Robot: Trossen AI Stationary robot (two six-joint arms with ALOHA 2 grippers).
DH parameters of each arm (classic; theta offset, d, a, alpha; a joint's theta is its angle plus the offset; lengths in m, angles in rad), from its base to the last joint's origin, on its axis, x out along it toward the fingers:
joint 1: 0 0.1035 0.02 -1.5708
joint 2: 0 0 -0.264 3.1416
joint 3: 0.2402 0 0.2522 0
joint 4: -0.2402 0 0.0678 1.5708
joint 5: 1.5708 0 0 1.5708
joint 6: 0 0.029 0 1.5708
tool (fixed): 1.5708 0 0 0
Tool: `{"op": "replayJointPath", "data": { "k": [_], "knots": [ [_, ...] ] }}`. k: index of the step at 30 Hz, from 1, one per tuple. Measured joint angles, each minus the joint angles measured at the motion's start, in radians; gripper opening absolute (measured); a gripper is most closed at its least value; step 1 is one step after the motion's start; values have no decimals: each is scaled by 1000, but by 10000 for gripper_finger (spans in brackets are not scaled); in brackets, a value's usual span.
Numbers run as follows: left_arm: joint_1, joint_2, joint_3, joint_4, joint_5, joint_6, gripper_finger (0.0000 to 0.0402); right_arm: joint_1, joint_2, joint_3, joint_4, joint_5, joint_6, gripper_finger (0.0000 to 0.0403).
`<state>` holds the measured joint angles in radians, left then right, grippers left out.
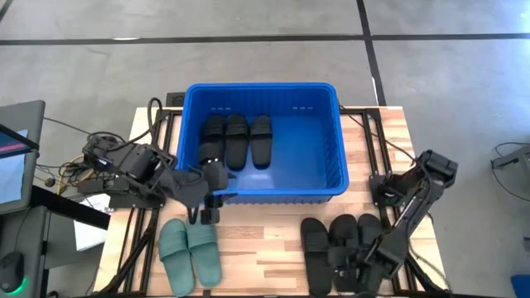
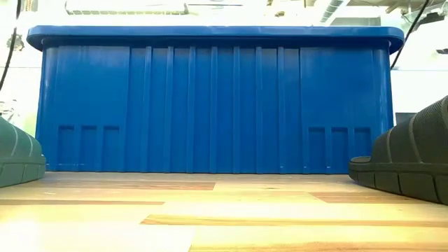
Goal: Pick and place slides into bin
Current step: Put the black slide into the blue bin
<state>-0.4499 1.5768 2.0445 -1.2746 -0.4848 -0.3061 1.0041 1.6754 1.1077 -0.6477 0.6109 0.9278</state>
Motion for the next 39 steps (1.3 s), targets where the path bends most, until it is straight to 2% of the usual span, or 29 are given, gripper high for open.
{"op": "replayJointPath", "data": {
  "k": [2,8,16,24,30,37,39],
  "knots": [
    [-18,0,0,-39,-15,-26,192,-19,47,56,-76,0,-32,203],
    [-86,-5,-1,-54,-109,-40,192,-64,156,171,-141,-7,-141,203],
    [-153,-36,0,-77,-201,-49,192,-85,234,223,-338,-39,-46,203],
    [-186,-52,-1,-118,-266,-63,192,-108,254,223,-369,-67,-30,195],
    [-192,-55,0,-152,-289,-93,192,-123,257,223,-370,-75,-29,143],
    [-192,-55,0,-155,-291,-94,192,-129,257,223,-373,-66,-36,27],
    [-192,-55,0,-157,-291,-96,192,-129,257,223,-373,-64,-37,11]
  ]
}}
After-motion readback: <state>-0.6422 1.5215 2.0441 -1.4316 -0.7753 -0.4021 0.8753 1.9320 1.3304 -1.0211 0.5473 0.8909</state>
